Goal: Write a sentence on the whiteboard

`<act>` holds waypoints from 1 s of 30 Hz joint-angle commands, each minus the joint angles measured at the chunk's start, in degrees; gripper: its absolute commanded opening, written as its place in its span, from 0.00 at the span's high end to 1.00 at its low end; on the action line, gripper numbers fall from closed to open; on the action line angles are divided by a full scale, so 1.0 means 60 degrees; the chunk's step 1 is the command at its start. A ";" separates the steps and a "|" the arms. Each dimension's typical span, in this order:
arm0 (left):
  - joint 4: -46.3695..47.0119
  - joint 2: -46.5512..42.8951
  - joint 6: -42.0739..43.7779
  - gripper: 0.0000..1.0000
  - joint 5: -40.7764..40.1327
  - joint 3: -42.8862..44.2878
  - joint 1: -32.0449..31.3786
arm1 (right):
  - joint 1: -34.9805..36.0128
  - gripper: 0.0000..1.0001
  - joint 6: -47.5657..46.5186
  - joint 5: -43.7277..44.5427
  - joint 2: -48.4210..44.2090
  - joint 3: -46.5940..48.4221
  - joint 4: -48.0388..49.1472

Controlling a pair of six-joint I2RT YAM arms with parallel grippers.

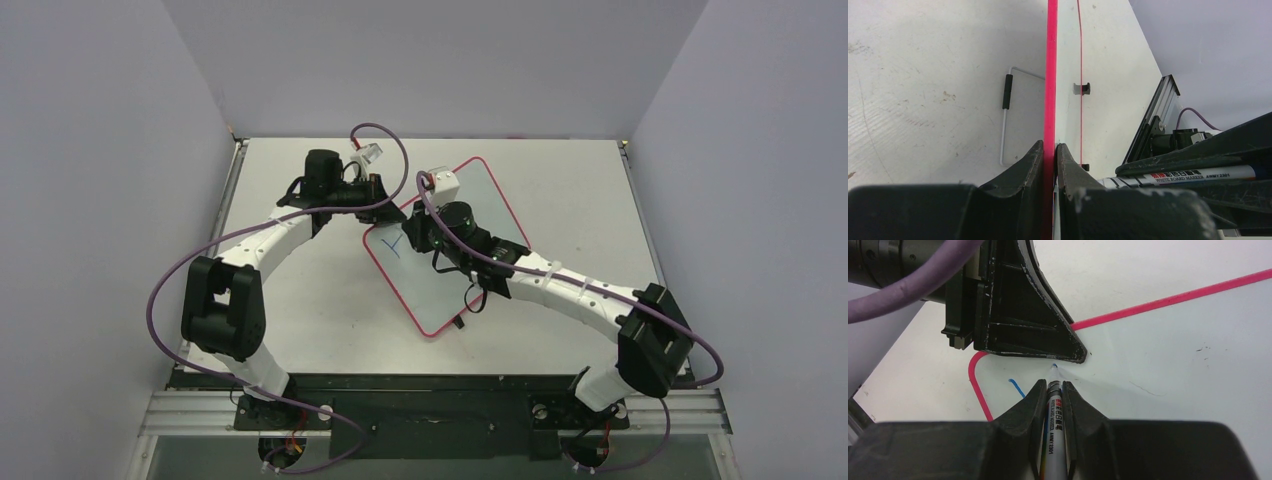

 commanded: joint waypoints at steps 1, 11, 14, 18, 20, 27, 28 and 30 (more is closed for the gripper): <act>0.0152 -0.0408 0.0430 1.00 -0.0019 0.0249 -0.0126 | -0.0095 1.00 0.0094 0.0191 -0.0224 -0.0402 0.0143; 0.0134 -0.0404 0.0445 1.00 -0.0014 0.0280 -0.0129 | -0.0003 1.00 0.0164 0.0371 -0.0723 -0.1204 -0.0080; 0.0127 -0.0395 0.0445 1.00 -0.0003 0.0302 -0.0141 | 0.0064 1.00 0.0155 0.0420 -0.0948 -0.1393 -0.0174; 0.0119 -0.0380 0.0449 1.00 -0.0004 0.0286 -0.0141 | 0.0131 1.00 0.0056 0.0453 -0.1179 -0.1459 -0.0481; 0.0119 -0.0375 0.0458 1.00 -0.0011 0.0291 -0.0141 | 0.0131 1.00 0.0032 0.0454 -0.1324 -0.1417 -0.0514; 0.0112 -0.0364 0.0460 1.00 0.0009 0.0310 -0.0141 | 0.0125 1.00 0.0059 0.0279 -0.1881 -0.1059 -0.0823; 0.0106 -0.0372 0.0460 1.00 0.0014 0.0311 -0.0141 | 0.0082 1.00 0.0049 0.0150 -0.1921 -0.1071 -0.0766; 0.0088 -0.0372 0.0472 1.00 0.0022 0.0323 -0.0141 | -0.0071 1.00 0.0104 0.0006 -0.2036 -0.1183 -0.0299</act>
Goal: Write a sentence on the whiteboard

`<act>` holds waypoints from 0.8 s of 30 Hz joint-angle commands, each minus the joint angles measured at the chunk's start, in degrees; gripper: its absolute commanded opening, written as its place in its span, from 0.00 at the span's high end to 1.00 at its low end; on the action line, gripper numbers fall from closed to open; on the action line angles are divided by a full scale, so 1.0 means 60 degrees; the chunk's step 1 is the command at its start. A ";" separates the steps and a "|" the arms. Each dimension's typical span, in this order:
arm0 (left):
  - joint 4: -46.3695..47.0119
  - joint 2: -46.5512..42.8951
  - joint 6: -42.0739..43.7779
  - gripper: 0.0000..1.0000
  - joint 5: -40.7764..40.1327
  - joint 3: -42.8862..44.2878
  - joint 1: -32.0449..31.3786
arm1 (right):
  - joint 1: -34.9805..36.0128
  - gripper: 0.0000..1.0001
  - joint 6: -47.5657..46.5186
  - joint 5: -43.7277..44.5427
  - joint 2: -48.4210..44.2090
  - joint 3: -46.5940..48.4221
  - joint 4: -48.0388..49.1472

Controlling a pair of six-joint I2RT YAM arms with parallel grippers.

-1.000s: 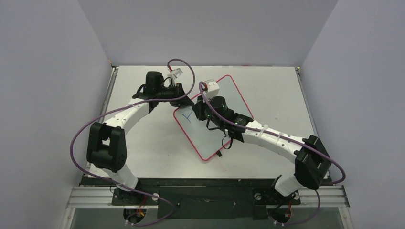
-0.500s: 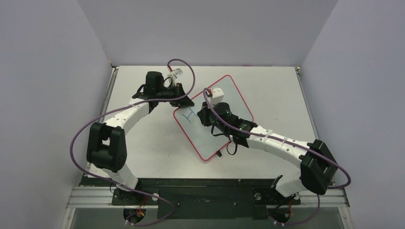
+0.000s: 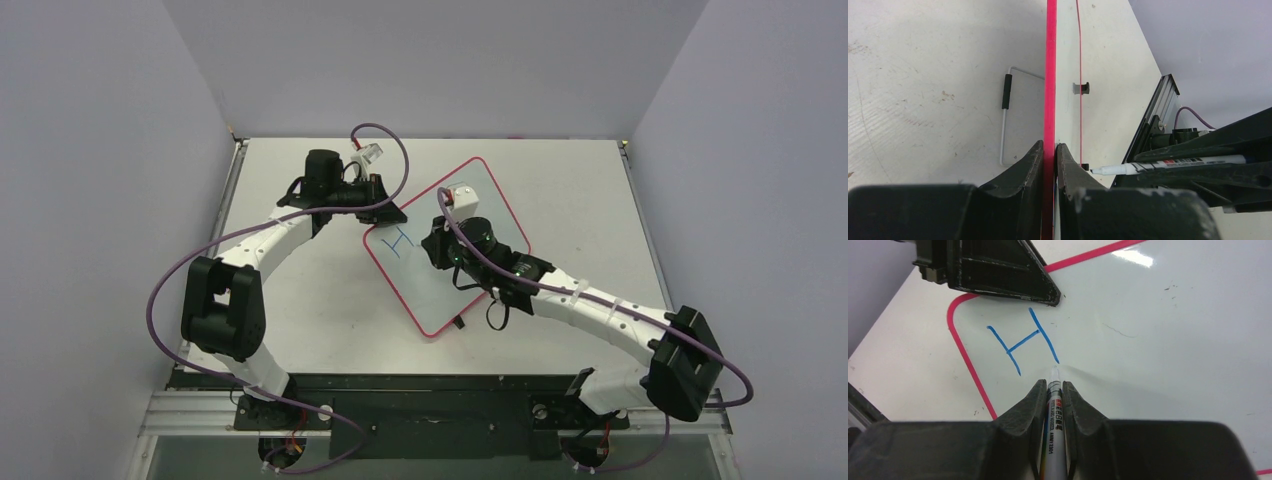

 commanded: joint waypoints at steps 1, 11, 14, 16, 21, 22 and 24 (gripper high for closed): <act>0.0122 -0.0364 0.0441 1.00 0.0076 0.0341 -0.0123 | -0.0239 1.00 0.0065 -0.0327 -0.0589 0.0163 0.0751; 0.0033 -0.0375 0.0526 1.00 0.0059 0.0384 -0.0196 | -0.1374 1.00 0.0563 -0.1635 -0.0086 0.0308 0.1661; 0.0018 -0.0375 0.0522 1.00 0.0041 0.0386 -0.0196 | -0.1404 1.00 0.0600 -0.1793 0.0150 0.0408 0.1787; 0.0028 -0.0375 0.0528 1.00 0.0040 0.0386 -0.0207 | -0.1405 1.00 0.0644 -0.1915 0.0275 0.0464 0.1889; 0.0024 -0.0383 0.0540 1.00 0.0049 0.0351 -0.0220 | -0.1407 1.00 0.0748 -0.2011 0.0546 0.0602 0.2046; 0.0018 -0.0386 0.0542 1.00 0.0035 0.0333 -0.0224 | -0.1400 1.00 0.0756 -0.2036 0.0630 0.0619 0.2065; 0.0017 -0.0389 0.0544 1.00 0.0032 0.0323 -0.0225 | -0.1396 1.00 0.0766 -0.2050 0.0763 0.0682 0.2092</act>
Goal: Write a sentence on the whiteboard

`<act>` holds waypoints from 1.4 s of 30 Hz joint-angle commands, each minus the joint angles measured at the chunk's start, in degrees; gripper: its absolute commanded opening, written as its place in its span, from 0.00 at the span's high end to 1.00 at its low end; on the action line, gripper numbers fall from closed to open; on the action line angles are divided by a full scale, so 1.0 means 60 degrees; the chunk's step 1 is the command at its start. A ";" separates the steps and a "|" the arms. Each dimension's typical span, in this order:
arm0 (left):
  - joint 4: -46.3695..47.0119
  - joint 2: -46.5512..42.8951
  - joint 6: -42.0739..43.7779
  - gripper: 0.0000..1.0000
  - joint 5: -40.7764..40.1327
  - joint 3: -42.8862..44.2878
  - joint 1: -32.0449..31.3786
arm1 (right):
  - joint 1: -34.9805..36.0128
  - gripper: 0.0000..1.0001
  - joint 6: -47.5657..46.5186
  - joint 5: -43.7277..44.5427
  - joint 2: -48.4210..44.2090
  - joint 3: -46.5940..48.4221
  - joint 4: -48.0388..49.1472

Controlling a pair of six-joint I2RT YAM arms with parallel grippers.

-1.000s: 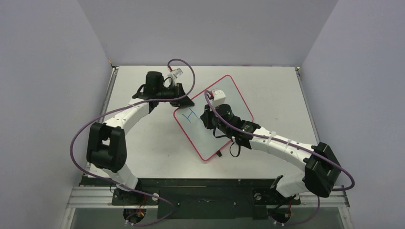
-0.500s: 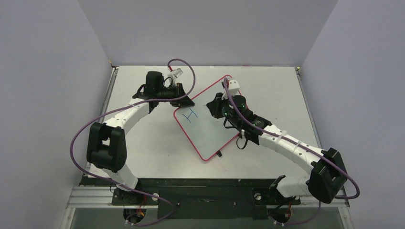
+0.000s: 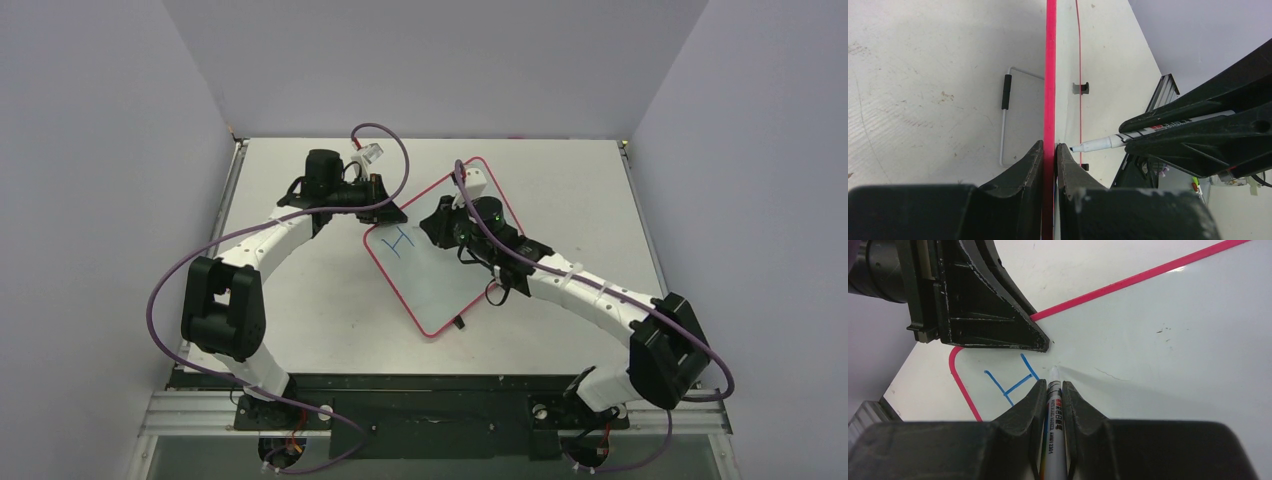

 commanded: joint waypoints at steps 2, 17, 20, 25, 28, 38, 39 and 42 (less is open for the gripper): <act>0.0026 -0.0406 0.0544 1.00 0.0033 0.0296 -0.0209 | -0.0015 1.00 0.0124 -0.0203 0.0296 0.0614 0.0715; 0.0039 -0.0424 0.0559 1.00 0.0046 0.0324 -0.0222 | 0.0307 1.00 0.0024 -0.0089 0.0525 0.0396 0.0588; 0.0038 -0.0403 0.0552 1.00 0.0043 0.0345 -0.0222 | 0.0424 1.00 0.0001 0.0014 0.0418 0.0123 0.0550; 0.0038 -0.0399 0.0551 1.00 0.0052 0.0328 -0.0222 | 0.0470 1.00 0.0113 0.0222 0.0208 -0.0329 0.0567; 0.0040 -0.0406 0.0551 1.00 0.0042 0.0326 -0.0230 | 0.0436 1.00 0.0069 0.0498 0.0109 -0.0427 0.0419; 0.0024 -0.0425 0.0567 1.00 0.0051 0.0324 -0.0222 | 0.0189 1.00 -0.0095 0.1234 -0.0262 -0.0430 -0.0113; 0.0031 -0.0421 0.0566 1.00 0.0053 0.0324 -0.0222 | 0.0185 1.00 -0.0115 0.1250 -0.0263 -0.0385 -0.0154; 0.0039 -0.0420 0.0566 1.00 0.0053 0.0324 -0.0236 | 0.0157 1.00 -0.0187 0.1229 -0.0152 -0.0099 -0.0197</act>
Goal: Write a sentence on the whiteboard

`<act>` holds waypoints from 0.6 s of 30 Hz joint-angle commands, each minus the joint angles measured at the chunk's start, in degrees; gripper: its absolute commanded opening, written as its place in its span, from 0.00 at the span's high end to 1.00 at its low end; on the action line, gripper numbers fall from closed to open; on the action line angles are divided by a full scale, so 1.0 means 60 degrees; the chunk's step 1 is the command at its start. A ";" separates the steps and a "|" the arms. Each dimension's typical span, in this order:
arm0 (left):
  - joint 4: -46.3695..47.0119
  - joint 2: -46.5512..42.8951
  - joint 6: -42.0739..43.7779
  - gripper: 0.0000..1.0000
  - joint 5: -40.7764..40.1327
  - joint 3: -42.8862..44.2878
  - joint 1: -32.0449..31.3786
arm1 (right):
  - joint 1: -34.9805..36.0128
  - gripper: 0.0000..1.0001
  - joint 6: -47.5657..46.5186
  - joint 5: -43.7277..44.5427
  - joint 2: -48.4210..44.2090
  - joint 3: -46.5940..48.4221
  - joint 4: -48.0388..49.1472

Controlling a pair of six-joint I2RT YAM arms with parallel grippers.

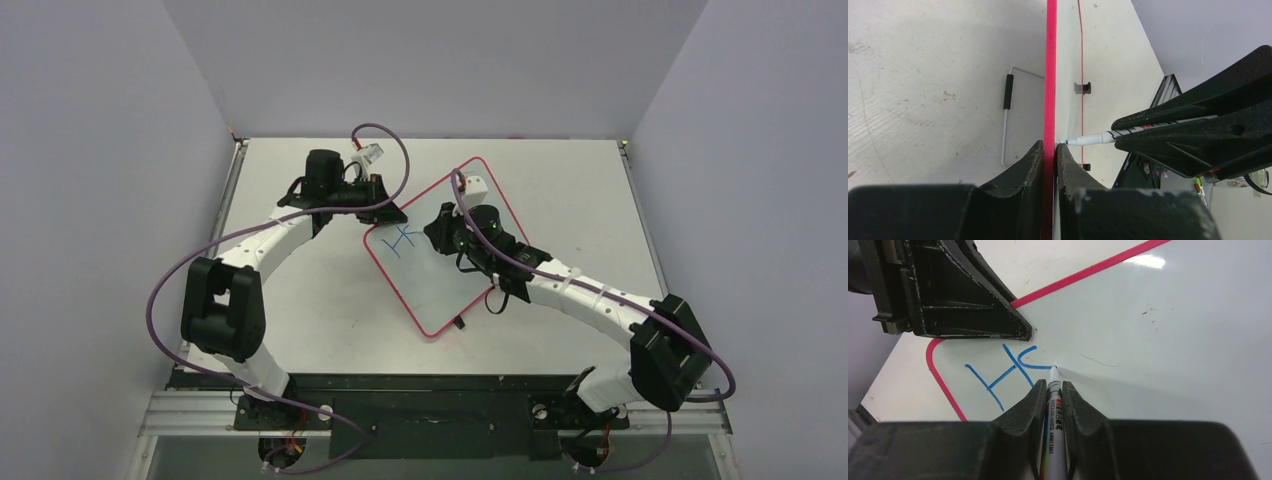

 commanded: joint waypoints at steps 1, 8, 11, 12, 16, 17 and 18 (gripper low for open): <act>0.0104 -0.0387 0.0530 1.00 0.0159 0.0324 -0.0203 | -0.0086 1.00 -0.0208 0.0402 -0.0102 0.0313 -0.0251; 0.0084 -0.0399 0.0526 1.00 0.0158 0.0319 -0.0204 | -0.0036 1.00 -0.0171 0.0152 0.0324 0.1014 -0.0195; 0.0079 -0.0411 0.0533 1.00 0.0158 0.0318 -0.0204 | 0.0022 1.00 -0.0175 0.0111 0.0426 0.1199 -0.0189; 0.0079 -0.0412 0.0542 1.00 0.0159 0.0315 -0.0204 | 0.0037 1.00 -0.0171 0.0101 0.0445 0.1277 -0.0196; 0.0068 -0.0412 0.0537 1.00 0.0157 0.0340 -0.0204 | 0.0215 1.00 -0.0179 0.0084 0.0523 0.1357 -0.0234; 0.0062 -0.0419 0.0537 1.00 0.0152 0.0339 -0.0204 | 0.0283 1.00 -0.0174 0.0082 0.0523 0.1339 -0.0228; 0.0061 -0.0432 0.0541 1.00 0.0149 0.0339 -0.0204 | 0.0318 1.00 -0.0171 0.0086 0.0531 0.1326 -0.0224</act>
